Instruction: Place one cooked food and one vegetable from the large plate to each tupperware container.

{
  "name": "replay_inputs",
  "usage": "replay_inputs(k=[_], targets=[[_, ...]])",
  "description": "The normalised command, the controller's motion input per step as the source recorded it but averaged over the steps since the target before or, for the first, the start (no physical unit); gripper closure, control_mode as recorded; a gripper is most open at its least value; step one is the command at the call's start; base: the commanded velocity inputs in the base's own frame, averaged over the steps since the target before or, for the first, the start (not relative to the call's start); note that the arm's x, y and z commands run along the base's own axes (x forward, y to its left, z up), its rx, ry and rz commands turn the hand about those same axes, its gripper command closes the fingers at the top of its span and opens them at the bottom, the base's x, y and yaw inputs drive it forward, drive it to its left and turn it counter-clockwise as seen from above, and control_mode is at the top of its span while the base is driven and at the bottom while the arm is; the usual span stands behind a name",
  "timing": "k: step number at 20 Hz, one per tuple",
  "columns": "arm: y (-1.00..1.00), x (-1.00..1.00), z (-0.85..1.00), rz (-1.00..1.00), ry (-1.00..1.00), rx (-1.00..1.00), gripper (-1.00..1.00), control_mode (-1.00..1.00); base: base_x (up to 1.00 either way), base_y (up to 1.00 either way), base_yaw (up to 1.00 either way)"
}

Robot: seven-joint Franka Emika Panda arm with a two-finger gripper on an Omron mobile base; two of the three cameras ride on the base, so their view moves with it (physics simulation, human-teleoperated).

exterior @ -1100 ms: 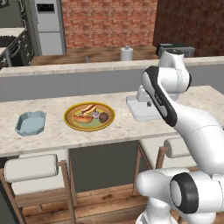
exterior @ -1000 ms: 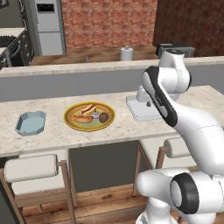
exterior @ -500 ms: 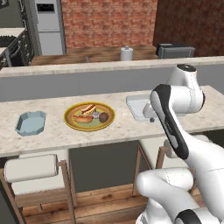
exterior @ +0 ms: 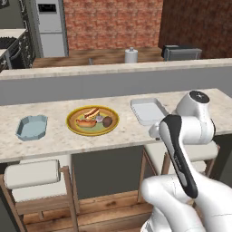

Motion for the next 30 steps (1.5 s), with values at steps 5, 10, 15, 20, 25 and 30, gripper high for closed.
replay_inputs(k=[5,10,15,20,25,30], targets=[[0.0,0.0,0.0,0.0,0.0,0.0,-1.0,1.0,0.31,0.38,0.0],[0.0,0.0,0.0,0.0,0.0,0.0,-1.0,1.0,0.4,0.63,0.0],[0.0,0.0,0.0,0.0,0.0,0.0,-1.0,1.0,0.44,0.43,0.0],[0.0,0.0,0.0,0.0,0.0,0.0,-1.0,1.0,0.57,0.08,0.0],[0.0,0.0,0.0,0.0,0.0,0.0,-1.0,1.0,0.59,0.0,0.0],[0.01,0.12,0.02,0.0,-0.04,0.05,-1.0,-1.0,0.31,0.0,0.0]])
